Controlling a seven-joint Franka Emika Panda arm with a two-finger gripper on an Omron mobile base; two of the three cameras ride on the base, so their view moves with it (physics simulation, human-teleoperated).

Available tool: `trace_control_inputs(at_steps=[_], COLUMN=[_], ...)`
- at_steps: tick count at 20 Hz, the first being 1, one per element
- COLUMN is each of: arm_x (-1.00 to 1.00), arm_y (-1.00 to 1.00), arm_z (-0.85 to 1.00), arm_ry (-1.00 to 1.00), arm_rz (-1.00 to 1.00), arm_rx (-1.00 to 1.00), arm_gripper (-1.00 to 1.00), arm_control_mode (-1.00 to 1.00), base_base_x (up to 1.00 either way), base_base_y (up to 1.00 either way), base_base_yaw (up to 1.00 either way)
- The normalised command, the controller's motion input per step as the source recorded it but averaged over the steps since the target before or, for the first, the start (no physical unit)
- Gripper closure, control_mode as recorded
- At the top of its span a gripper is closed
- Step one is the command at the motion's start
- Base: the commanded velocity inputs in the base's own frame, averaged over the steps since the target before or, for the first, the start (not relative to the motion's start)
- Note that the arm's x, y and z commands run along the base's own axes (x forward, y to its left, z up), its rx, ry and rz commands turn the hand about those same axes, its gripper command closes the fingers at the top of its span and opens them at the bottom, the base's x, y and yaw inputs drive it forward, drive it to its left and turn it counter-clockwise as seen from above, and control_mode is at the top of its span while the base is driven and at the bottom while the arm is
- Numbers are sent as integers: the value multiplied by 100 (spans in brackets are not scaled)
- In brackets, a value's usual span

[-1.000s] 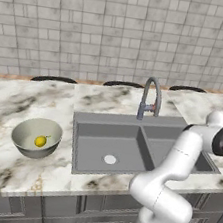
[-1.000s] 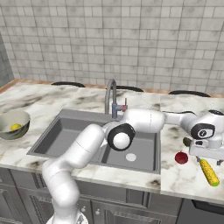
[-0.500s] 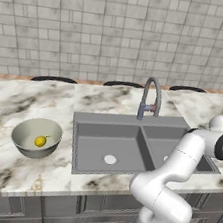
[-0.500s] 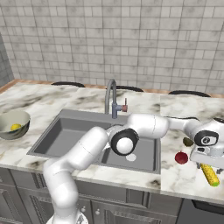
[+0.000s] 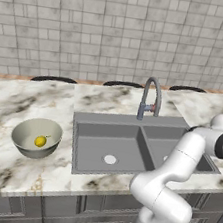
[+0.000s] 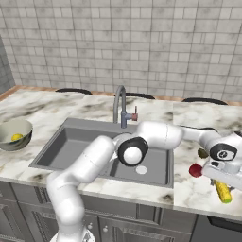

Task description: There is a mixed pile of frozen fruits and vegetables on the counter. Locate all the frozen vegetables and place the items in a bowl on the counter. Take all the frozen fruits and defrost them in a running sink.

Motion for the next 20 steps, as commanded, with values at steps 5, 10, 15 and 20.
trace_control_inputs(at_steps=[5,10,15,20], arm_x=[-27,-37,-38,-29], arm_y=[46,78,93,99], arm_z=[18,51,46,17], arm_ry=[-4,-6,-4,-1], arm_rz=[-4,5,9,17], arm_rx=[-2,-10,-11,-11], arm_gripper=[100,100,100,100], arm_control_mode=[-100,-100,-100,-100], base_base_x=[0,0,0,0], base_base_y=[0,0,0,0], base_base_yaw=[0,0,0,0])
